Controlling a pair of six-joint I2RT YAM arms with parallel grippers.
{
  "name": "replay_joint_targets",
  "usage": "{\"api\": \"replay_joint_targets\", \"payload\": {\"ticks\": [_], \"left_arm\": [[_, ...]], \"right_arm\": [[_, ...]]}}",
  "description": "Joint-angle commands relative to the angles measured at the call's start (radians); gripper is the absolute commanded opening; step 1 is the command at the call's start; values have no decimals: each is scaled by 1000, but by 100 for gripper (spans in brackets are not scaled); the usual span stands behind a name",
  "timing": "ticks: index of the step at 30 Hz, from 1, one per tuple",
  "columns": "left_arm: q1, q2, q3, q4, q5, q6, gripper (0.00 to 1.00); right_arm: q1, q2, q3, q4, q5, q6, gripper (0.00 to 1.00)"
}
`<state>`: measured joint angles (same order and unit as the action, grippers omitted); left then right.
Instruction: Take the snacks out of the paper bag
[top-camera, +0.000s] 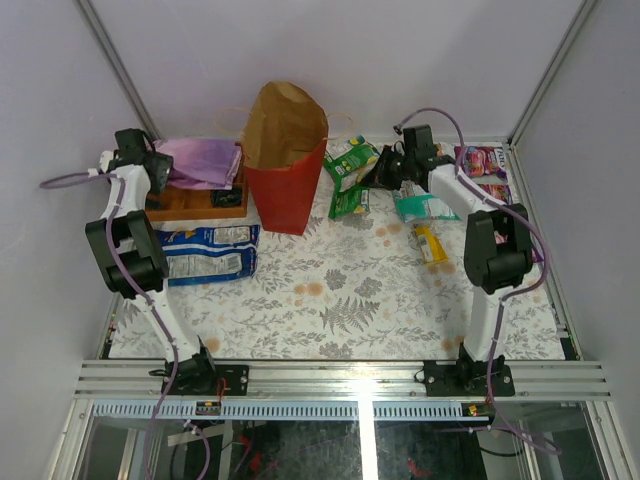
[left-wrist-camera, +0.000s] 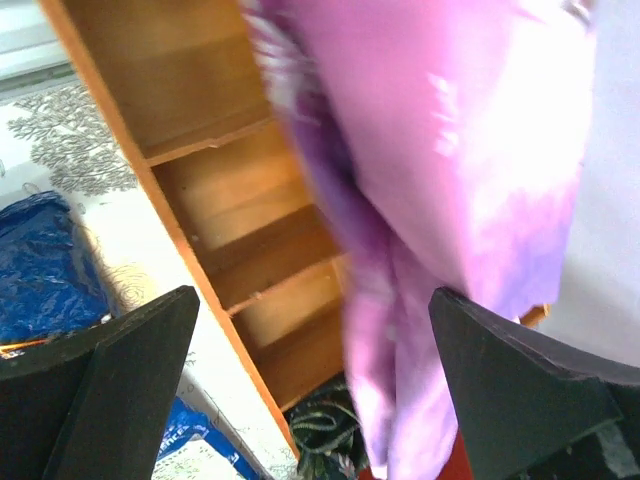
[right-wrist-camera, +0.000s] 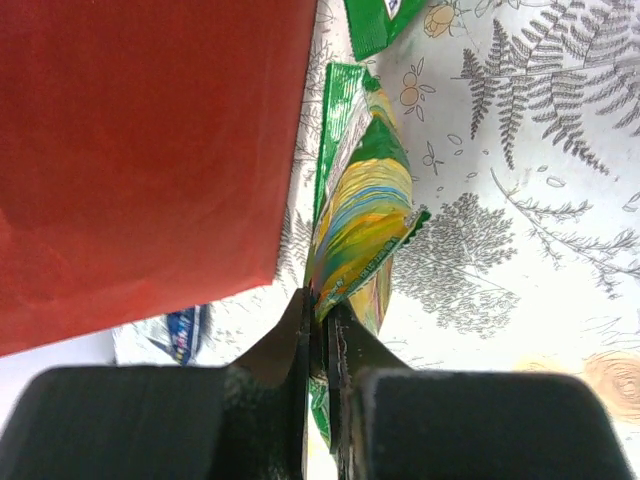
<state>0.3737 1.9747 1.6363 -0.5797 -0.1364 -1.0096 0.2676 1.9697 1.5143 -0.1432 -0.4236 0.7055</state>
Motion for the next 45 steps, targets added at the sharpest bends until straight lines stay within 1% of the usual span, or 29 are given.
{"api": "replay_joint_targets", "payload": {"ticks": [1, 2, 4, 7, 9, 11, 12, 13, 15, 17, 19, 20, 21, 23, 24, 26, 29, 31, 35, 38, 41, 43, 45], "left_arm": [[-24, -55, 86, 65, 63, 195, 100], [-25, -56, 99, 76, 91, 237, 100], [-25, -59, 130, 76, 119, 317, 100], [-24, -82, 149, 62, 95, 398, 100], [-28, -114, 143, 74, 96, 438, 100], [-40, -151, 144, 80, 63, 465, 100], [-46, -166, 148, 81, 56, 473, 100], [-52, -184, 148, 91, 76, 482, 100], [-67, -222, 111, 185, 209, 504, 100], [-84, -242, 87, 284, 369, 515, 100], [-113, -232, 107, 326, 469, 533, 100], [-136, -213, 127, 333, 498, 551, 100], [-166, -194, 160, 332, 521, 570, 100], [-208, -145, 224, 304, 543, 601, 100], [-225, -117, 262, 282, 542, 615, 100], [-249, -65, 325, 252, 524, 626, 100], [-260, 12, 421, 207, 487, 611, 100], [-261, 49, 475, 169, 414, 600, 99], [-262, 65, 508, 135, 287, 629, 99], [-262, 68, 507, 122, 237, 669, 99], [-262, 79, 510, 115, 234, 696, 99], [-263, 86, 500, 133, 283, 704, 99], [-264, 92, 493, 148, 325, 699, 94]], "right_arm": [[-27, 109, 211, -387, -157, -350, 0], [-30, 131, 236, -418, -171, -379, 0], [-38, 159, 255, -428, -192, -403, 0], [-49, 183, 279, -430, -190, -413, 0], [-52, 196, 307, -445, -177, -426, 3], [-53, 205, 324, -446, -157, -433, 9], [-54, 210, 335, -445, -151, -437, 13], [-54, 220, 348, -450, -146, -441, 18], [-54, 254, 389, -476, -145, -453, 23], [-54, 286, 438, -517, -156, -471, 33], [-55, 281, 469, -544, -135, -484, 49], [-56, 265, 470, -534, -112, -484, 59], [-57, 247, 472, -525, -84, -481, 67], [-68, 225, 503, -527, -55, -479, 78], [-76, 225, 533, -534, -50, -477, 82], [-92, 242, 613, -552, -47, -474, 84], [-112, 296, 729, -579, -62, -464, 84], [-122, 337, 788, -579, -77, -452, 84], [-143, 420, 892, -576, -114, -426, 84], [-152, 461, 909, -533, -148, -400, 84], [-157, 508, 921, -473, -194, -368, 83], [-158, 544, 940, -434, -229, -342, 81], [-159, 583, 963, -398, -257, -307, 79]]}}
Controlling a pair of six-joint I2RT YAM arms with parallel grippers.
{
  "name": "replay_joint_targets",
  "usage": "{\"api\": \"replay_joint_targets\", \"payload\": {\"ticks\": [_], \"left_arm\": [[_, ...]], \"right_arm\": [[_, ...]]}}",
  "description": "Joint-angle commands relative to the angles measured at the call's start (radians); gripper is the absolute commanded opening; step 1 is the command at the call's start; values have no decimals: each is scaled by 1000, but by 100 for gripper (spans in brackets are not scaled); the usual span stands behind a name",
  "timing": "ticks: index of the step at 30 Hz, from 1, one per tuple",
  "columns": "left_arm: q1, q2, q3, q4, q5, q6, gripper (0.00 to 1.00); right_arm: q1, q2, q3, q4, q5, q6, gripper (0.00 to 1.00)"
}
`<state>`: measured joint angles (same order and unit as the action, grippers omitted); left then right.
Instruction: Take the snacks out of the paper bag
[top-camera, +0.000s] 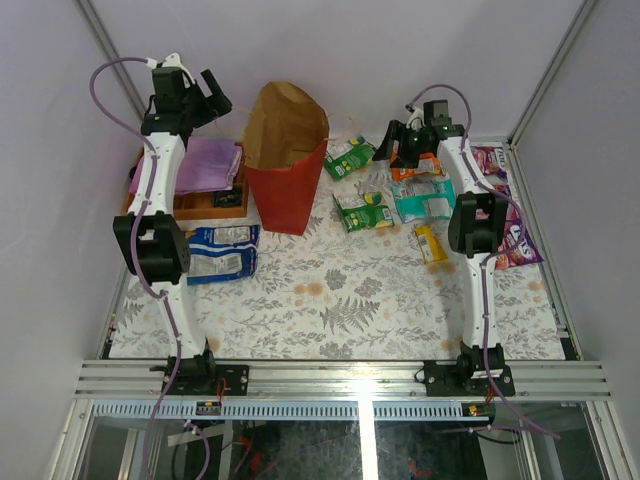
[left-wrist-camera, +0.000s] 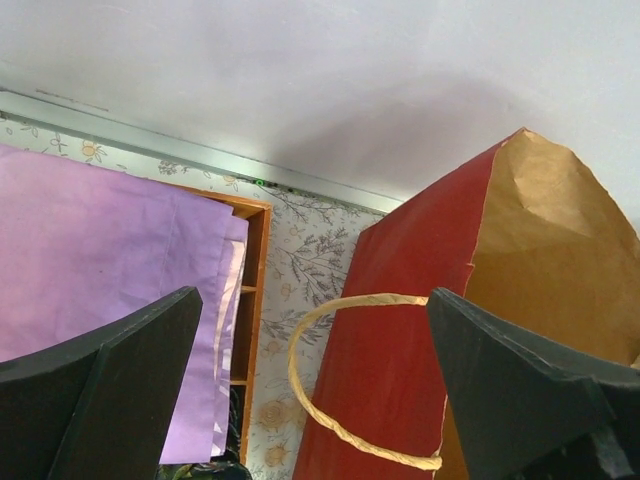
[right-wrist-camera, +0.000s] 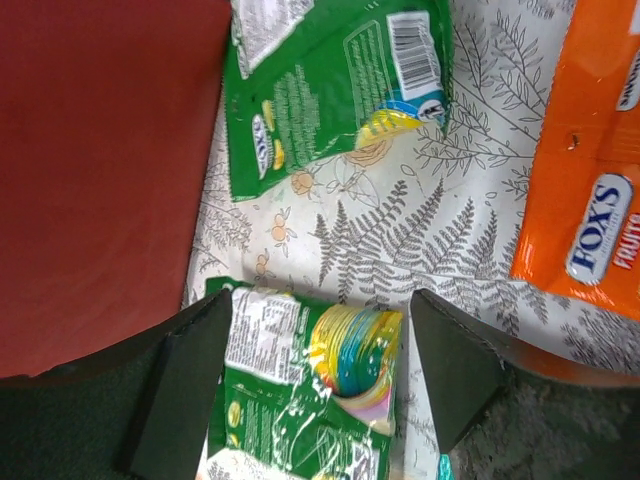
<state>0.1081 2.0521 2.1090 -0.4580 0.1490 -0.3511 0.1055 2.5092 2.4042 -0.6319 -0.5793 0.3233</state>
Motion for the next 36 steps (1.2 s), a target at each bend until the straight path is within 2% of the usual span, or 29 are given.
{"api": "replay_joint_targets", "payload": {"ticks": [1, 6, 11, 12, 20, 26, 32, 33, 34, 36], "left_arm": [[-1, 19, 21, 27, 49, 40, 88], [-11, 39, 22, 27, 62, 35, 56], [-10, 24, 22, 22, 15, 18, 7], [-9, 13, 22, 20, -1, 14, 1], [-1, -99, -31, 28, -83, -8, 0], [0, -133, -47, 26, -99, -5, 0], [6, -146, -50, 9, -118, 5, 0], [7, -145, -48, 6, -117, 8, 4], [8, -142, -46, 1, -113, 13, 19], [12, -131, -43, -5, -103, 13, 65]], "right_arm": [[3, 64, 87, 104, -109, 99, 78], [3, 120, 83, 231, -95, 167, 75], [3, 135, 48, 341, 33, 216, 74], [3, 133, 34, 366, 62, 231, 74], [9, 174, 31, 460, 181, 342, 65], [34, 236, 112, 445, 196, 356, 63], [51, 268, 119, 445, 206, 362, 59], [54, 272, 119, 445, 206, 362, 59], [54, 276, 119, 446, 207, 363, 60], [56, 281, 119, 446, 207, 365, 61]]}}
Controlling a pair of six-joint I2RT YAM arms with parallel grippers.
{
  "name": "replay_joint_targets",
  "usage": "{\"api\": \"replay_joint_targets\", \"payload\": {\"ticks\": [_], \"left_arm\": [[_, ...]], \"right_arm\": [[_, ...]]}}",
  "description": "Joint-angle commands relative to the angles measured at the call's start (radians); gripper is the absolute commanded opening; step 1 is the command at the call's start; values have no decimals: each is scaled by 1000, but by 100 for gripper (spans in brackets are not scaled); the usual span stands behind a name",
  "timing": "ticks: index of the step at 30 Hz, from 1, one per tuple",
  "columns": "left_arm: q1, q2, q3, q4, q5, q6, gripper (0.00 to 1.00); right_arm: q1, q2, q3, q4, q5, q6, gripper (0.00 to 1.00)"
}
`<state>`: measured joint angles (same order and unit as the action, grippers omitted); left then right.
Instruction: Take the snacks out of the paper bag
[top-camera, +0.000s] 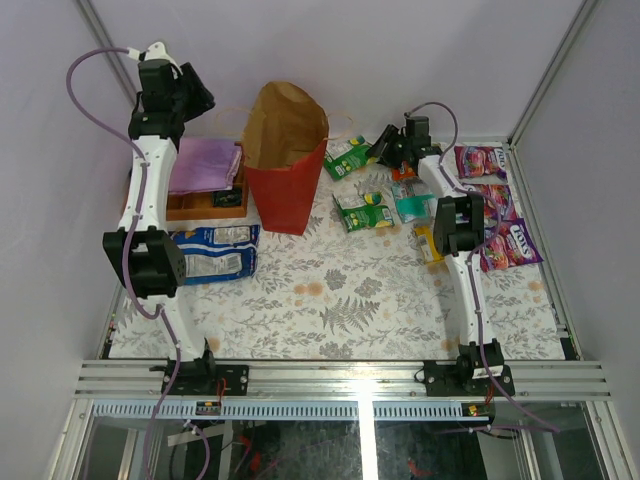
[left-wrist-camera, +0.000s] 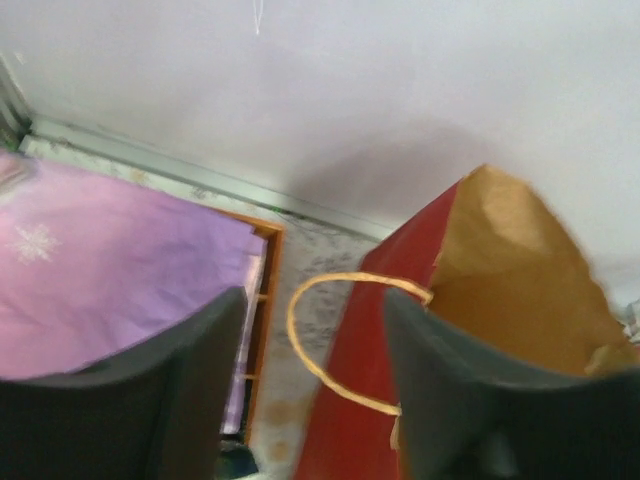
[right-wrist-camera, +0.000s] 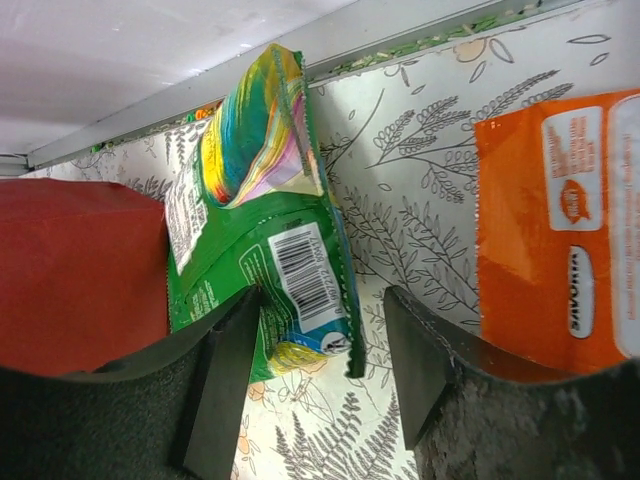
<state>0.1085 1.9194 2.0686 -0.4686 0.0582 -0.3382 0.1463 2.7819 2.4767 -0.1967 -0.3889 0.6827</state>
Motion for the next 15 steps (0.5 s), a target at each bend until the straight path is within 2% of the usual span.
{"api": "replay_joint_targets", "payload": {"ticks": [1, 2, 3, 7, 9, 11, 15], "left_arm": [[13, 6, -4, 5, -10, -1, 84], [17, 10, -9, 6, -4, 0, 97], [20, 15, -16, 11, 5, -4, 100], [45, 36, -57, 60, 82, -30, 100], [48, 53, -74, 83, 120, -35, 100], [49, 73, -84, 103, 152, -34, 100], [50, 116, -87, 143, 208, -42, 100]], "right_arm": [[16, 10, 45, 16, 16, 8, 59], [15, 10, 42, 21, 14, 11, 55], [16, 10, 39, 26, 11, 13, 49], [15, -7, 8, 55, 0, 27, 14], [16, -42, -40, 75, -1, 32, 1], [16, -100, -123, 108, 6, 44, 0], [16, -248, -396, 241, 20, 102, 0]]}}
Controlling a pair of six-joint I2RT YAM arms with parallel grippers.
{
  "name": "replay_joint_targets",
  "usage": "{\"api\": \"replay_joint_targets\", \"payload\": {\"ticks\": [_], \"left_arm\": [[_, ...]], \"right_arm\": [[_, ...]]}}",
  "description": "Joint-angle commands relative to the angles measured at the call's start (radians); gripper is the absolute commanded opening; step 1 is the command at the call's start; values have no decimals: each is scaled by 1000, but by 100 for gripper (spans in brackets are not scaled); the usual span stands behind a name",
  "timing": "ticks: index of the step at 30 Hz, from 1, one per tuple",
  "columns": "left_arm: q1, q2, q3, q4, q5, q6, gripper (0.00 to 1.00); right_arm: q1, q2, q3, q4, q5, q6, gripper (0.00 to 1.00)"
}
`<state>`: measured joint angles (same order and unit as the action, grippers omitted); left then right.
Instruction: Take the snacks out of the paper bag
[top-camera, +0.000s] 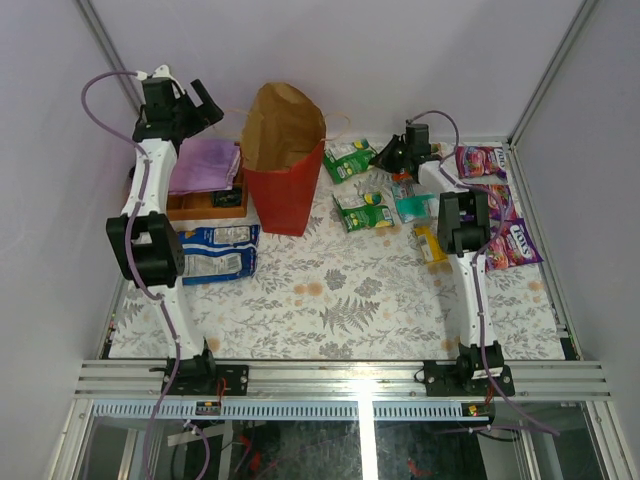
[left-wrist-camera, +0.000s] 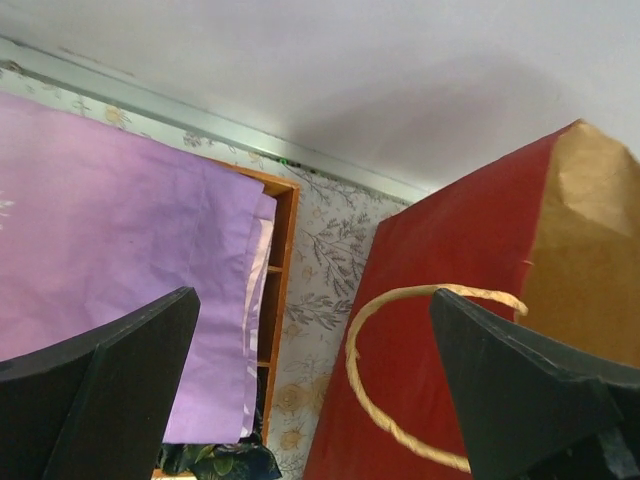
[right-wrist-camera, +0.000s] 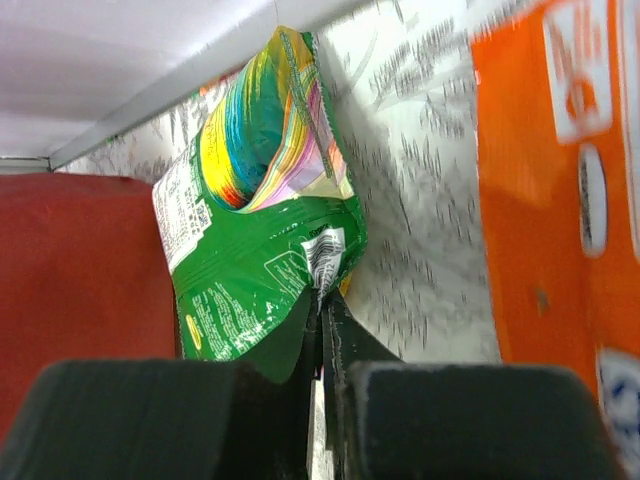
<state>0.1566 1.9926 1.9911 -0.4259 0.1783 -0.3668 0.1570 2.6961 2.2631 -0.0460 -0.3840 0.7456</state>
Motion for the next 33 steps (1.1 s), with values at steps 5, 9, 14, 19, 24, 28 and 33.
{"api": "replay_joint_targets", "payload": {"ticks": [5, 9, 14, 19, 24, 28, 33], "left_arm": [[8, 83, 0, 146, 188, -55, 78], [14, 90, -10, 168, 238, -84, 55], [41, 68, -68, 229, 296, -128, 25], [74, 37, -121, 272, 339, -163, 1], [103, -8, -190, 343, 347, -193, 69], [122, -13, -217, 384, 386, -217, 100], [144, -47, -291, 466, 405, -280, 100]], "right_arm": [[6, -294, -376, 186, 26, 66, 0], [4, -333, -420, 206, 13, 78, 0], [4, -363, -448, 213, 11, 85, 0], [1, -394, -479, 227, 12, 87, 0], [-1, -404, -487, 226, 1, 88, 0], [-2, -408, -493, 224, -1, 89, 0], [-1, -436, -567, 260, 39, 112, 0]]}}
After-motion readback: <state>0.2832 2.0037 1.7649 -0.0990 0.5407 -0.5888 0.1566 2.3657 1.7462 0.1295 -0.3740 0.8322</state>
